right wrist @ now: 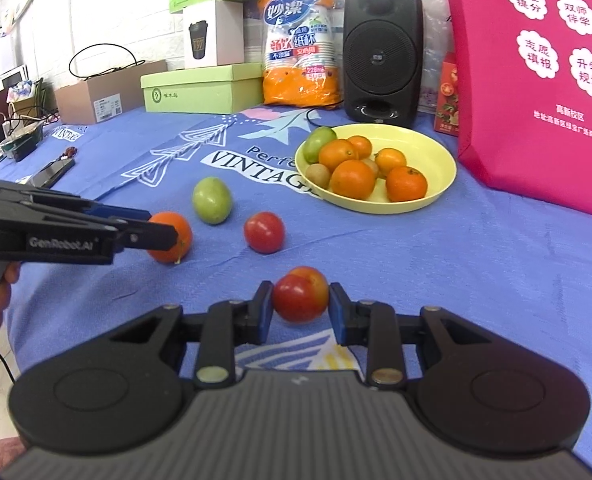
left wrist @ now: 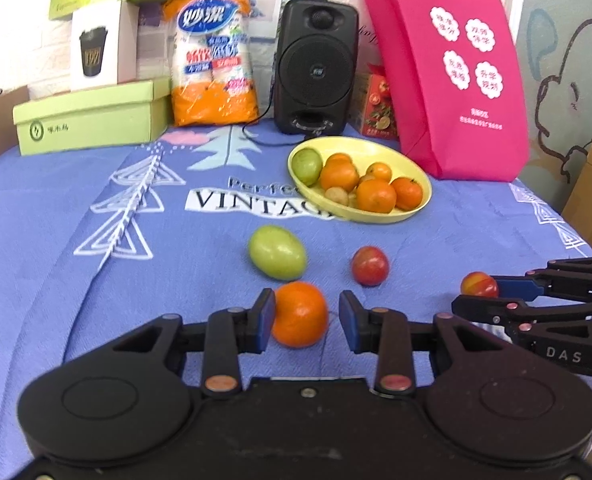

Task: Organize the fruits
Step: 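Grasp a large orange with the left gripper while the right gripper grasps a red plum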

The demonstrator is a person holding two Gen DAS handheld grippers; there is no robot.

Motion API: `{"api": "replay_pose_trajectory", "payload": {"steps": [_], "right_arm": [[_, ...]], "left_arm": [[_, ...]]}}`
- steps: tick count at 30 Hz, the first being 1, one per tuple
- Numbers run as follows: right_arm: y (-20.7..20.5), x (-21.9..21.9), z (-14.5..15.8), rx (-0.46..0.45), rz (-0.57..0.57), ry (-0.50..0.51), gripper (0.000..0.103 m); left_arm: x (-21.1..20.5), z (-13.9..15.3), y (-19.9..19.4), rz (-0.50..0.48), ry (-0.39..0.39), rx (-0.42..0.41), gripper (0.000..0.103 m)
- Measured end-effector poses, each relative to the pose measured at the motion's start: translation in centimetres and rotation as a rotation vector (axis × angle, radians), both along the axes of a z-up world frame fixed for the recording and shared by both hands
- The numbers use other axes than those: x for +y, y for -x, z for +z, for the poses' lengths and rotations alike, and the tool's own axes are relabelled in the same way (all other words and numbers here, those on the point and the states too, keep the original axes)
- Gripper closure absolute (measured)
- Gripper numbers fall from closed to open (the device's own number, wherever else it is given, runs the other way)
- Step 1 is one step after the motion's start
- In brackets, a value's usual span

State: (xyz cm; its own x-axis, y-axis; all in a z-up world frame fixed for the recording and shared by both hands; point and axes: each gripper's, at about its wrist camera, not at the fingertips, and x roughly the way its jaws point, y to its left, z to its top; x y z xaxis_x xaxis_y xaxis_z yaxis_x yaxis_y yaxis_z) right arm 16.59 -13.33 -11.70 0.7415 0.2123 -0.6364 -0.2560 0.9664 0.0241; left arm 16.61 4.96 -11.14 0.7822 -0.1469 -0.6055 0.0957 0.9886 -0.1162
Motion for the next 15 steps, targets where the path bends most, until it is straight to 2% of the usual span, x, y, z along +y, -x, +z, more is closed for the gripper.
{"api": "replay_pose_trajectory", "payload": {"steps": [6, 10, 15], "right_arm": [[0.4, -1.0, 0.5, -0.012, -0.018, -0.002, 0.074], [0.4, -1.3, 0.3, -0.008, -0.022, -0.009, 0.074], [0.3, -1.2, 0.0, -0.002, -0.013, -0.007, 0.074]], "left_arm": [[-0.2, 1.0, 0.4, -0.017, -0.027, -0.017, 0.068], [0.0, -0.5, -0.5, 0.011, -0.033, 0.023, 0.068], [0.4, -2.7, -2.0, 0.019, 0.020, 0.076, 0.068]]}}
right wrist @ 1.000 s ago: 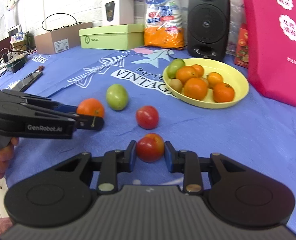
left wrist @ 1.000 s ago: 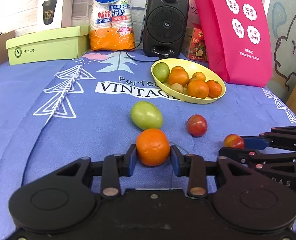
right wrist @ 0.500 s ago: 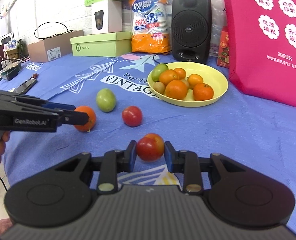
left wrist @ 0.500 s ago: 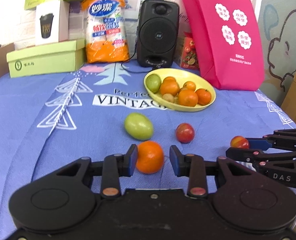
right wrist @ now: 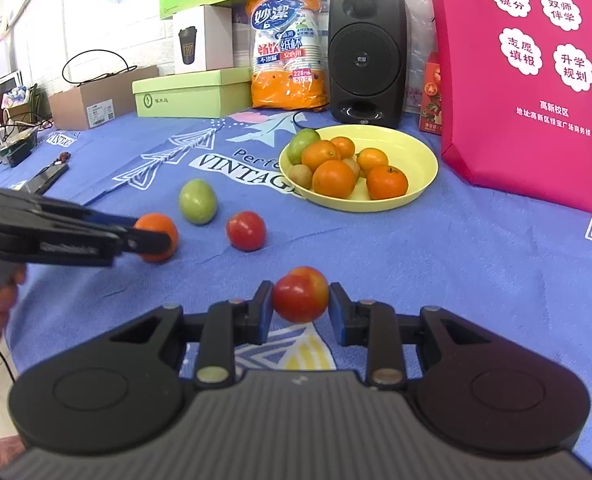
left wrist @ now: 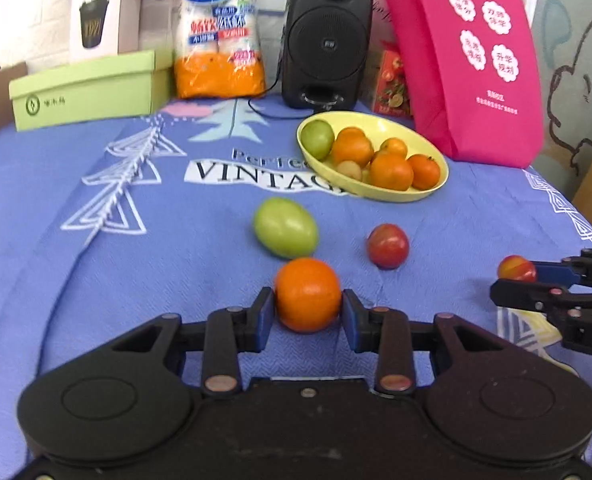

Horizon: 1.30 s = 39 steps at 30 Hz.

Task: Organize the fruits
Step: 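Grasp a large orange with the left gripper while the right gripper grasps a red plum, then carry the orange and plum onto the yellow plate and open both grippers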

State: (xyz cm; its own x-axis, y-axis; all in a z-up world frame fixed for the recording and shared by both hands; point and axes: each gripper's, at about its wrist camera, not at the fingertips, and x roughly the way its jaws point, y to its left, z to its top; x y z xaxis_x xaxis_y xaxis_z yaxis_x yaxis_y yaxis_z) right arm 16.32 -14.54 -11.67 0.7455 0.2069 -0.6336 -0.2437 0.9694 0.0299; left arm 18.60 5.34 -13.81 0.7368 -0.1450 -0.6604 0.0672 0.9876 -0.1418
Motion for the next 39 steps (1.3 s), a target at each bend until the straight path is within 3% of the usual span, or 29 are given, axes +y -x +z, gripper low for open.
{"api": "replay_pose_trajectory", "payload": {"steps": [11, 17, 23, 28, 32, 36, 39], "right_arm": [[-0.6, -0.2, 0.0, -0.002, -0.003, 0.006, 0.074], [-2.5, -0.4, 1.3, -0.032, 0.010, 0.033, 0.074], [-7.0, -1.3, 3.2, -0.074, 0.011, 0.070, 0.074], [-11.8, -2.4, 4.0, -0.093, -0.026, 0.074, 0.074], [-15.6, -3.0, 3.3, -0.075, -0.055, 0.081, 0.074], [-18.2, -3.7, 2.3, -0.050, -0.072, 0.068, 0.074], [-19.3, -4.3, 1.5, -0.033, -0.080, 0.024, 0.074]], "left_arm": [[0.3, 1.6, 0.2, -0.019, 0.013, -0.049, 0.071], [-0.5, 3.6, -2.1, -0.069, -0.004, -0.067, 0.071], [-2.2, 5.3, -7.8, -0.128, -0.053, -0.097, 0.071], [-3.7, 5.3, -14.5, -0.140, -0.060, -0.071, 0.071], [-5.1, 4.5, -19.8, -0.129, -0.086, -0.044, 0.071], [-5.5, 3.1, -24.5, -0.110, -0.063, 0.013, 0.070], [-5.8, 1.8, -26.7, -0.078, -0.103, 0.045, 0.066]]}}
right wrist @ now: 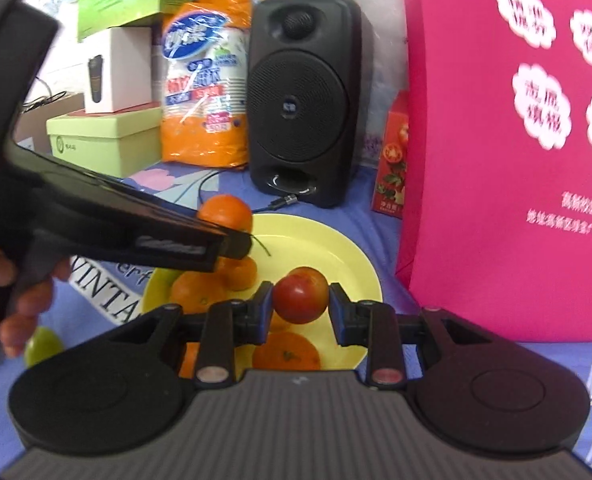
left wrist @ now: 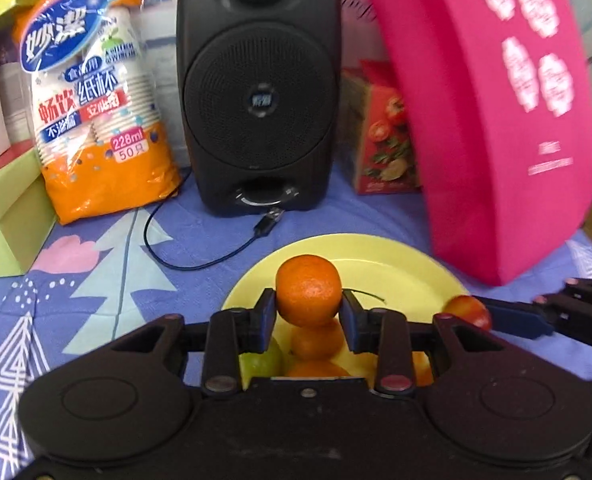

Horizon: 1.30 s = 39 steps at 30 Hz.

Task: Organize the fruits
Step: 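Carry the orange and plum onto the yellow plate and open both grippers, then withdraw both grippers from the plate toward the last pear and plum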

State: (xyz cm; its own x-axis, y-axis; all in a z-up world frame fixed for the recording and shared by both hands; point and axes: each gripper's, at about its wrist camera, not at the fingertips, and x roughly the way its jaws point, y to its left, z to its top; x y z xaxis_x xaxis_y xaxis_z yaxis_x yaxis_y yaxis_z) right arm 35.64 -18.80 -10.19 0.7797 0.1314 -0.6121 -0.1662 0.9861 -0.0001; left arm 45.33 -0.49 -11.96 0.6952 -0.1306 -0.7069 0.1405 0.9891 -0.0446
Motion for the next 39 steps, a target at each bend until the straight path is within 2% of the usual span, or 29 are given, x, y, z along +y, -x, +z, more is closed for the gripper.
{"api": "replay_pose_trajectory", "payload": {"steps": [2, 3, 4, 5, 10, 15, 18, 22, 28, 32, 36, 39], "right_arm": [[-0.3, -0.2, -0.3, 0.002, -0.004, -0.018, 0.070], [-0.3, -0.2, -0.3, -0.004, -0.004, -0.016, 0.065], [-0.2, -0.1, -0.4, -0.010, -0.003, -0.012, 0.055], [-0.1, -0.1, -0.4, -0.015, -0.002, -0.006, 0.053], [1.2, 0.3, 0.4, -0.034, 0.011, 0.017, 0.053], [4.4, 0.5, 1.4, -0.053, 0.029, 0.004, 0.053], [6.5, 0.7, 1.7, -0.054, 0.041, -0.013, 0.051], [9.1, 1.8, 1.2, -0.040, 0.064, -0.016, 0.051], [12.6, 4.3, -0.6, -0.001, 0.123, -0.043, 0.051], [14.0, 6.4, -1.8, 0.019, 0.151, -0.015, 0.051], [14.7, 7.6, -2.7, 0.040, 0.177, -0.015, 0.053], [14.4, 8.1, -3.3, 0.061, 0.202, 0.001, 0.059]], "left_arm": [[0.2, -0.2, -0.4, 0.018, 0.006, 0.001, 0.055], [0.4, -0.1, -0.1, 0.017, 0.014, -0.008, 0.048], [0.5, 0.0, 0.1, 0.021, 0.011, -0.018, 0.043], [0.7, 0.2, 0.4, 0.024, 0.001, -0.028, 0.035], [1.5, 1.3, 3.4, -0.002, -0.028, -0.057, 0.035], [3.3, 2.5, 7.8, 0.005, 0.034, -0.076, 0.035], [4.3, 3.2, 11.0, 0.017, 0.041, -0.097, 0.035], [5.6, 3.2, 15.8, 0.028, 0.047, -0.125, 0.035], [6.3, 2.1, 21.9, 0.075, -0.002, -0.158, 0.035], [6.6, 0.2, 23.6, 0.109, -0.027, -0.131, 0.035], [7.0, -1.6, 23.7, 0.129, 0.012, -0.103, 0.035], [6.8, -2.5, 23.0, 0.114, 0.008, -0.099, 0.035]]}}
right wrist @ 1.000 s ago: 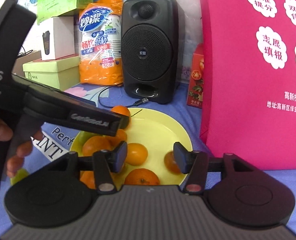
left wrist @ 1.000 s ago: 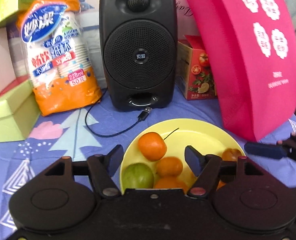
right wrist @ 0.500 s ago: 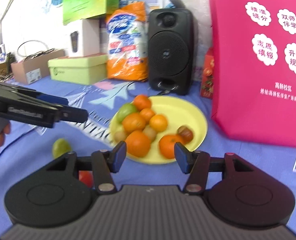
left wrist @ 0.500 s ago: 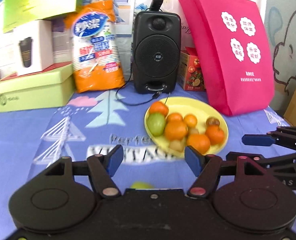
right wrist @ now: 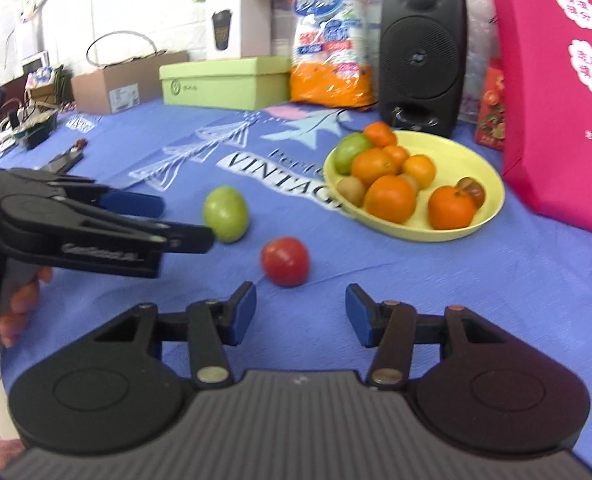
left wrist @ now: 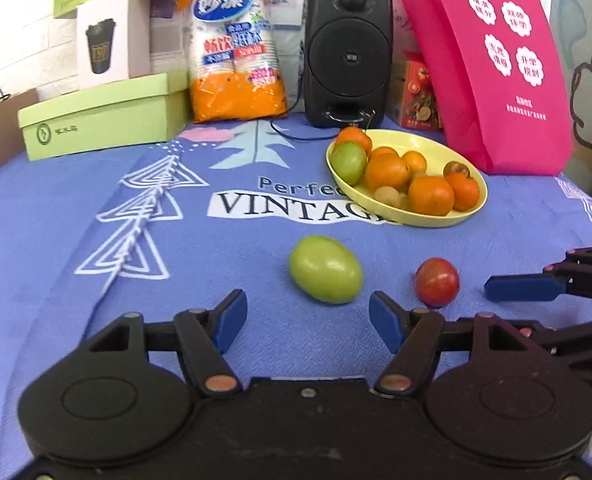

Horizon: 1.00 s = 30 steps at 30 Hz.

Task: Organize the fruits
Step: 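Withdraw both grippers from the plate toward the last pear and plum, then grasp the green pear with the left gripper while the right gripper grasps the red plum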

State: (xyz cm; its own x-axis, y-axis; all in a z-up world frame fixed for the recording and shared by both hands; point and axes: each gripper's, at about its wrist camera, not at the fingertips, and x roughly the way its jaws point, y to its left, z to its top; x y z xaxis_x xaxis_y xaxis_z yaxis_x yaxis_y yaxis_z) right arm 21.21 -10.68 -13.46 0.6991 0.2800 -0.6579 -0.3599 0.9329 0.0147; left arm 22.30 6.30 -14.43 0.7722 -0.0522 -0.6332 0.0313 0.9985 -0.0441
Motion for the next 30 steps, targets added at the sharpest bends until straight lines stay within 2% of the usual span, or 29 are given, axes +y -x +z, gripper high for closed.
{"api": "replay_pose_trajectory", "payload": {"steps": [5, 8, 12, 19, 26, 30], "right_arm": [[-0.7, 0.4, -0.4, 0.006, 0.015, 0.025, 0.062], [-1.1, 0.3, -0.4, 0.009, 0.012, 0.027, 0.062], [-1.6, 0.2, -0.5, 0.010, 0.012, 0.030, 0.062], [-2.3, 0.7, -0.6, 0.010, 0.023, 0.036, 0.062], [-3.2, 1.3, -0.8, 0.010, 0.034, 0.036, 0.062], [-3.7, 1.8, -0.9, 0.006, 0.047, 0.032, 0.072]], "left_arm": [[0.3, -0.7, -1.8, -0.020, 0.024, 0.011, 0.036], [0.4, -0.9, -2.7, -0.029, 0.031, 0.013, 0.041], [0.3, -1.1, -3.3, -0.056, 0.048, 0.009, 0.058], [0.4, -1.0, -2.6, -0.048, 0.042, 0.007, 0.059], [1.8, -1.0, -1.3, -0.022, 0.080, 0.004, 0.059], [1.7, -1.1, -1.2, -0.020, 0.069, -0.001, 0.058]]}}
